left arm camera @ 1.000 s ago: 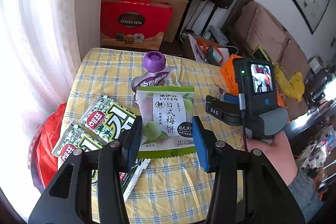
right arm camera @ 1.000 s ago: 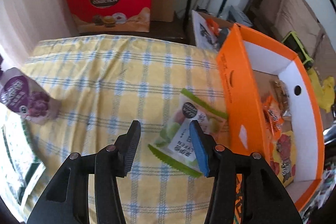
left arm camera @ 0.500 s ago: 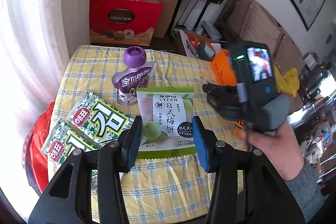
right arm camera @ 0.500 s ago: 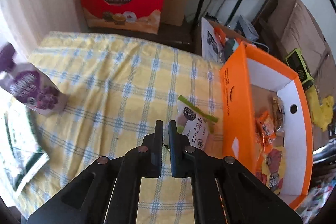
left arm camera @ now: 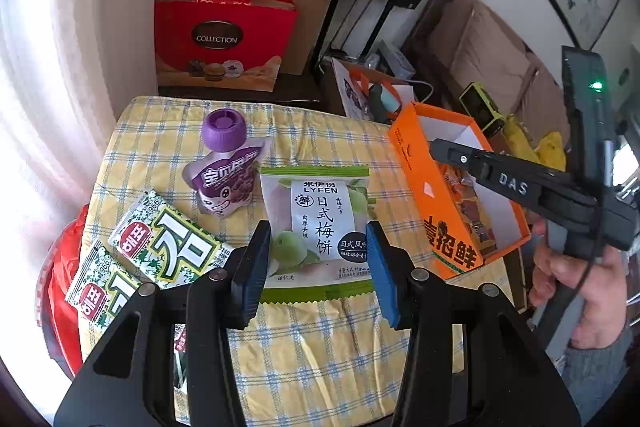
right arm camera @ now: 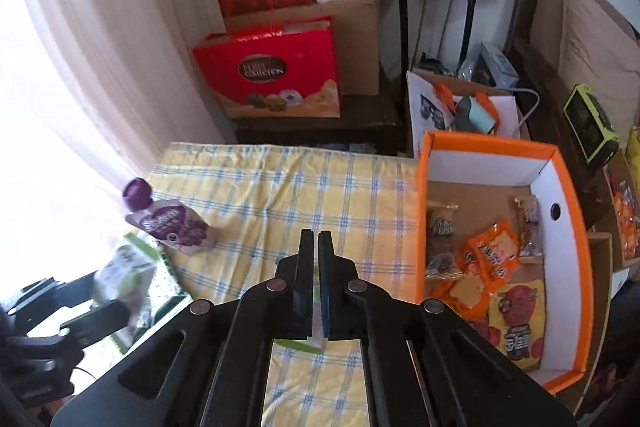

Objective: Organize objects
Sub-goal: 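Grasp a second green mochi pack with the right gripper while the left holds its pack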

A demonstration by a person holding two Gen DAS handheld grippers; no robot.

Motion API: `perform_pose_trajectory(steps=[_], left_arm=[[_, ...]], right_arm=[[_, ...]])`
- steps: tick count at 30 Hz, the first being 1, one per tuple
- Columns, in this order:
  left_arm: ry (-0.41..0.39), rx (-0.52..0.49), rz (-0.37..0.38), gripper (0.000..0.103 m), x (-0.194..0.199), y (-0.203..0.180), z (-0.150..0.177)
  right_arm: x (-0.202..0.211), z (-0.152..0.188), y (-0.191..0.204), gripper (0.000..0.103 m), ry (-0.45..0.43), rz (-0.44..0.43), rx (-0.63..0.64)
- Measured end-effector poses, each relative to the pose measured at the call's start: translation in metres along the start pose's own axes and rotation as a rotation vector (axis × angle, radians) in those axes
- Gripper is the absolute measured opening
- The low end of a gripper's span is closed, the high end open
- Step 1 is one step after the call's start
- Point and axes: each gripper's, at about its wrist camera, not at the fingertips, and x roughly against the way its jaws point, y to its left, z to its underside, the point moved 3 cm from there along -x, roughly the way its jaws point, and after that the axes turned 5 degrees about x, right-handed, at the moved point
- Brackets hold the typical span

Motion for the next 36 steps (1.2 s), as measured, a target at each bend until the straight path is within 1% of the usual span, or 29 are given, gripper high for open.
perform_pose_trajectory(steps=[2,3,5,6,7,10,14,17,18,21,23,24,25,26,28,32,36], left_arm=[[-0.002,-0.001,0.001,0.044,0.001,-0.002,-0.001],[-0.004,0.001,0.001,0.044,0.001,-0.003,0.000],[-0.005,0.006,0.001,0.044,0.002,-0.003,0.000],[-0.004,0.006,-0.002,0.044,0.002,-0.003,0.001],[-0.003,0.006,-0.006,0.044,0.002,-0.002,0.002],[0.000,0.006,-0.022,0.044,0.000,0.003,0.004],[-0.001,0.020,-0.035,0.044,-0.001,0.012,0.004],[-0.006,0.021,-0.051,0.044,-0.002,0.016,0.003],[-0.006,0.021,-0.052,0.044,-0.002,0.017,0.003],[-0.006,0.023,-0.061,0.044,-0.003,0.020,0.002],[-0.008,0.023,-0.063,0.044,-0.003,0.020,0.002],[-0.008,0.023,-0.063,0.044,-0.003,0.020,0.002],[-0.009,0.022,-0.064,0.044,-0.003,0.020,0.002],[-0.008,0.021,-0.064,0.044,-0.003,0.020,0.001],[-0.009,0.021,-0.064,0.044,-0.002,0.019,0.000],[-0.014,0.014,-0.061,0.044,-0.001,0.012,-0.004],[-0.012,-0.001,-0.065,0.044,-0.003,0.001,-0.008]], right_arm=[[-0.003,0.006,0.004,0.004,0.028,-0.001,0.015],[-0.007,0.010,0.004,0.008,0.040,0.004,0.009],[-0.022,0.020,0.005,0.032,0.078,-0.007,-0.024],[-0.031,0.027,0.006,0.054,0.093,-0.028,-0.048],[-0.038,0.032,0.007,0.062,0.104,-0.038,-0.063],[-0.064,0.045,0.012,0.062,0.150,-0.031,-0.082],[-0.086,0.054,0.016,0.063,0.180,-0.033,-0.101],[-0.094,0.057,0.016,0.068,0.188,-0.011,-0.114],[-0.097,0.059,0.016,0.068,0.191,-0.002,-0.119],[-0.105,0.063,0.014,0.069,0.200,-0.009,-0.153],[-0.104,0.063,0.015,0.068,0.179,0.009,-0.142],[-0.105,0.062,0.015,0.063,0.179,0.016,-0.138],[-0.105,0.062,0.014,0.055,0.176,0.023,-0.132],[-0.104,0.062,0.014,0.053,0.170,0.012,-0.131],[-0.102,0.062,0.010,0.047,0.165,-0.002,-0.138],[-0.087,0.058,0.003,0.043,0.132,-0.011,-0.143],[-0.060,0.047,-0.003,0.041,0.082,-0.006,-0.130]])
